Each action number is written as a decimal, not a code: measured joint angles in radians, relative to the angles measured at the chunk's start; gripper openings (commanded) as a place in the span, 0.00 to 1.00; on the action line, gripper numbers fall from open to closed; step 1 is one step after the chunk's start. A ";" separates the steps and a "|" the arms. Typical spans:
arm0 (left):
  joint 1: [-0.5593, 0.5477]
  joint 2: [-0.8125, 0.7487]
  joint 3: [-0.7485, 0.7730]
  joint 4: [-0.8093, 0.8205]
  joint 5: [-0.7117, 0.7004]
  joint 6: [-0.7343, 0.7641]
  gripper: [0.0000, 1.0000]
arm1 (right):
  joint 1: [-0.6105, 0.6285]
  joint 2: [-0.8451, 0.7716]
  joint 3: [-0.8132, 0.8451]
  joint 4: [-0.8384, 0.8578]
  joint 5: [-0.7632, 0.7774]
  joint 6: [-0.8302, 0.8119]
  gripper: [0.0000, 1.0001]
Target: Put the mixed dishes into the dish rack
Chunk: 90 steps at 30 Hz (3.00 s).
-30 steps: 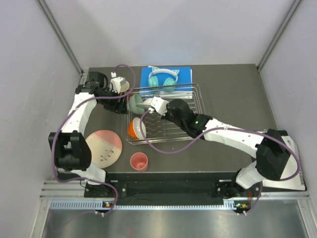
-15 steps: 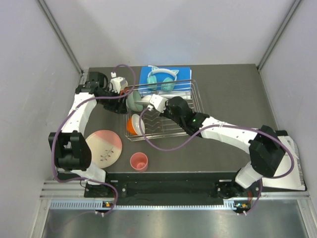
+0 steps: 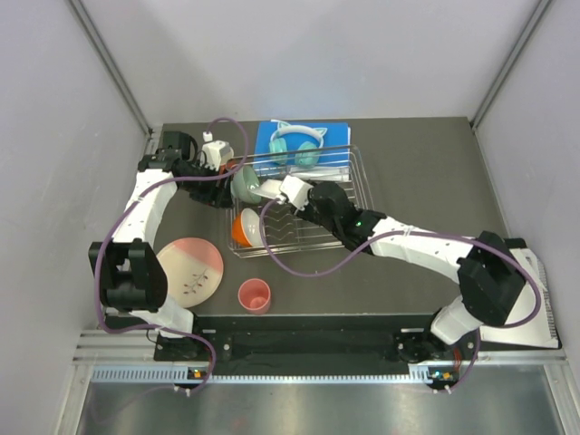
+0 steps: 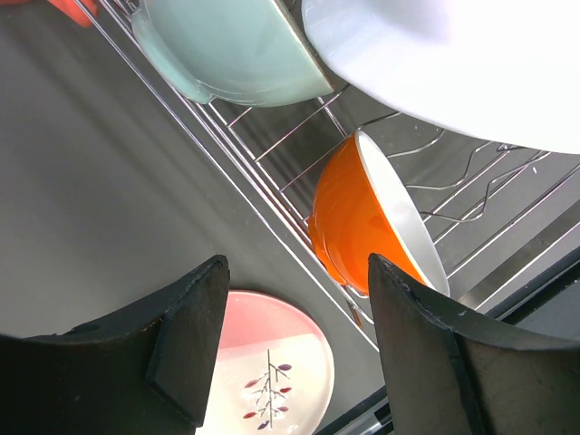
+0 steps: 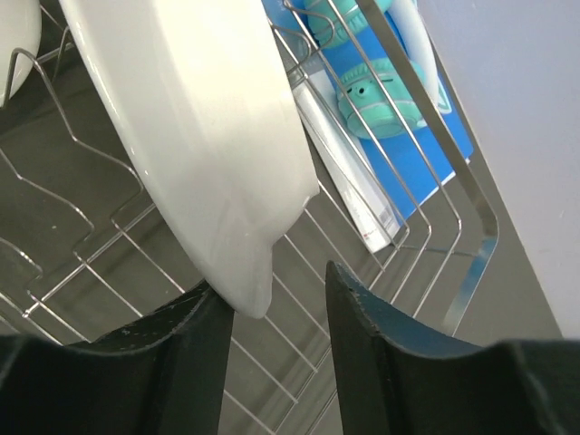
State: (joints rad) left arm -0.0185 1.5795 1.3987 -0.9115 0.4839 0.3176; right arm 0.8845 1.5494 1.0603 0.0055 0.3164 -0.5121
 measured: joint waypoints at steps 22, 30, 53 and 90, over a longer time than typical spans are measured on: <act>0.000 0.000 0.000 0.000 0.004 0.000 0.68 | 0.000 0.011 0.041 -0.029 -0.011 0.052 0.46; 0.000 0.000 0.000 0.000 0.003 0.000 0.67 | 0.000 0.088 0.121 -0.036 -0.031 0.040 0.00; 0.000 0.003 0.000 0.002 0.032 0.004 0.66 | -0.105 -0.071 0.009 -0.107 0.004 0.022 0.00; -0.254 0.084 -0.050 0.007 -0.143 0.217 0.43 | -0.333 -0.363 0.137 -0.443 -0.042 0.326 0.00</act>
State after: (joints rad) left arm -0.2726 1.6638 1.3491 -0.9047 0.3405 0.5350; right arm 0.5510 1.1866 1.1976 -0.4377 0.2741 -0.1860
